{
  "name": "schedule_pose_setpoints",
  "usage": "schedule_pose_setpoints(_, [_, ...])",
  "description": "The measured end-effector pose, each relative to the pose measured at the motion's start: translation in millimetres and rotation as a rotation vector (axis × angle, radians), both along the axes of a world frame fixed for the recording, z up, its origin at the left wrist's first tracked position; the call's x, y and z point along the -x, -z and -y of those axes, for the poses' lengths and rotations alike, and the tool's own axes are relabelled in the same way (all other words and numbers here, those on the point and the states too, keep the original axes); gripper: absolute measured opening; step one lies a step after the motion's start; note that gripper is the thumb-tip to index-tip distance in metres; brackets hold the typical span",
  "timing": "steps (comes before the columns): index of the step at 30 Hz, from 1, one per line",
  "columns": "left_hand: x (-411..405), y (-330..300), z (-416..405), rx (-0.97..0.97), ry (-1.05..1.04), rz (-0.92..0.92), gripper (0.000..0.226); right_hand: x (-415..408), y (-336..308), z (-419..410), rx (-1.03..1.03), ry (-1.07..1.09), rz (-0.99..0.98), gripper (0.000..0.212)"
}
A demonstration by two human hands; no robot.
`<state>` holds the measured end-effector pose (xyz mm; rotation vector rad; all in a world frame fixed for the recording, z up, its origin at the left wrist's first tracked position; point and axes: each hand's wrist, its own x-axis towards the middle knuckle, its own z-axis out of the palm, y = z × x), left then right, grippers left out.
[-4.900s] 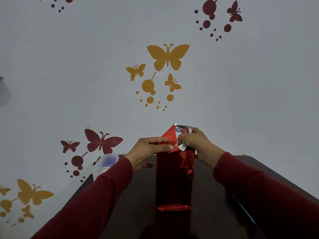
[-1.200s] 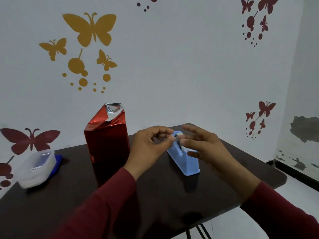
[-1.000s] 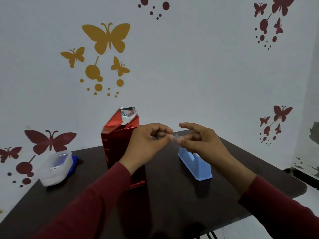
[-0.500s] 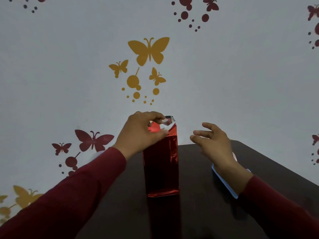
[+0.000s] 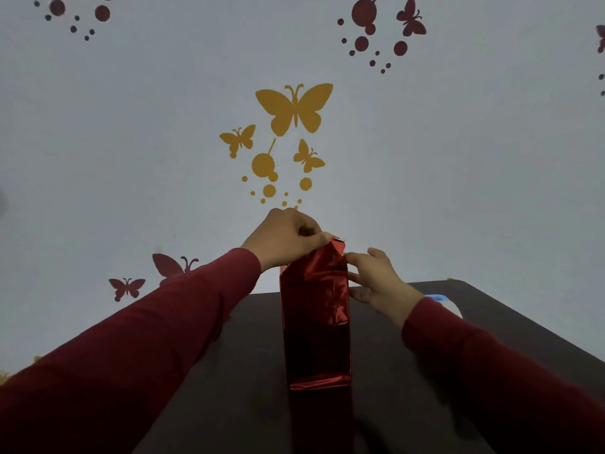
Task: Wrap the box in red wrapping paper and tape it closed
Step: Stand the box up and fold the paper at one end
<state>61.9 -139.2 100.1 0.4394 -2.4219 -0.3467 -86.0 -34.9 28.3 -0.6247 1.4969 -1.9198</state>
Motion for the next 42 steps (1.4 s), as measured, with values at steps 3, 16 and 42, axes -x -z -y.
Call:
schedule_pose_setpoints(3, [7,1,0,0.014,0.020,0.106,0.037,-5,-2,0,0.018,0.014,0.017,0.086])
schedule_pose_setpoints(16, [39,-38,11,0.121,0.118,0.465,0.053,1,5,4,-0.010,0.014,0.040,0.073])
schedule_pose_setpoints(42, [64,-69,-13,0.500,0.180,0.610,0.022,16,20,5,-0.028,-0.088,-0.003,0.066])
